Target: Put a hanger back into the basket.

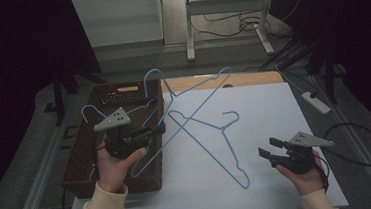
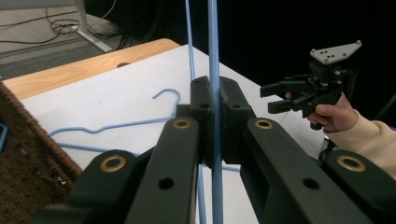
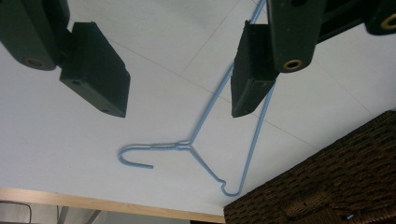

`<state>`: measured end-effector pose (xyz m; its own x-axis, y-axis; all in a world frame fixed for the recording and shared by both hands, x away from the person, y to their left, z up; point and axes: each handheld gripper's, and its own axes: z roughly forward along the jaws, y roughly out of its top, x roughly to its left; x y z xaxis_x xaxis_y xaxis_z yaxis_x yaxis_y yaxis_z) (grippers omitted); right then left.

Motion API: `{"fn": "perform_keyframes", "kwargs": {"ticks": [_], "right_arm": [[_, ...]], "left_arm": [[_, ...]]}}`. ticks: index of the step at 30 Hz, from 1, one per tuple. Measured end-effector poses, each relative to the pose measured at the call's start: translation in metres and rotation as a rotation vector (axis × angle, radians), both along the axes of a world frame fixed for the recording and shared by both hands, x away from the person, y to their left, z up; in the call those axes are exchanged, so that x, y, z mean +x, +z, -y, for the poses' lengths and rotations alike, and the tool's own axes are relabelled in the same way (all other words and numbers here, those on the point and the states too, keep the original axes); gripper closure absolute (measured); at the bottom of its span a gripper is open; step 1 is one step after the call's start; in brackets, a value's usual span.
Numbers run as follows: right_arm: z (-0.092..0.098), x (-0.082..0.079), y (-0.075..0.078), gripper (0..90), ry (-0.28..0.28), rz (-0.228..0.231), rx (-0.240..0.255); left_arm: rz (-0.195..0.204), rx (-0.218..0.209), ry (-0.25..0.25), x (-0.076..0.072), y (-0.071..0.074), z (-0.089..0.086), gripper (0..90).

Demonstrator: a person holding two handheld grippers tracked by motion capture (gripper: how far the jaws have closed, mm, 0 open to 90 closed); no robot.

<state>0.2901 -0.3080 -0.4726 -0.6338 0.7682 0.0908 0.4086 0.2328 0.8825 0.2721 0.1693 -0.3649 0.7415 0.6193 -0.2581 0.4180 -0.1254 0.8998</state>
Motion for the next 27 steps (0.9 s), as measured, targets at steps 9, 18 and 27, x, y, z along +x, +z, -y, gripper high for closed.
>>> {"fn": "perform_keyframes", "kwargs": {"ticks": [9, 18, 27], "right_arm": [[0.0, 0.0, 0.0, 37.9, 0.0, -0.005, -0.006], [-0.001, 0.0, -0.001, 37.9, 0.001, -0.008, -0.009], [-0.002, 0.001, -0.003, 37.9, 0.002, -0.012, -0.017]], "left_arm": [[-0.007, 0.006, 0.022, 0.003, 0.0, -0.015, 85.6], [-0.007, 0.017, 0.084, 0.008, -0.003, -0.039, 85.6], [-0.02, 0.028, 0.138, 0.015, -0.011, -0.062, 85.6]]}}
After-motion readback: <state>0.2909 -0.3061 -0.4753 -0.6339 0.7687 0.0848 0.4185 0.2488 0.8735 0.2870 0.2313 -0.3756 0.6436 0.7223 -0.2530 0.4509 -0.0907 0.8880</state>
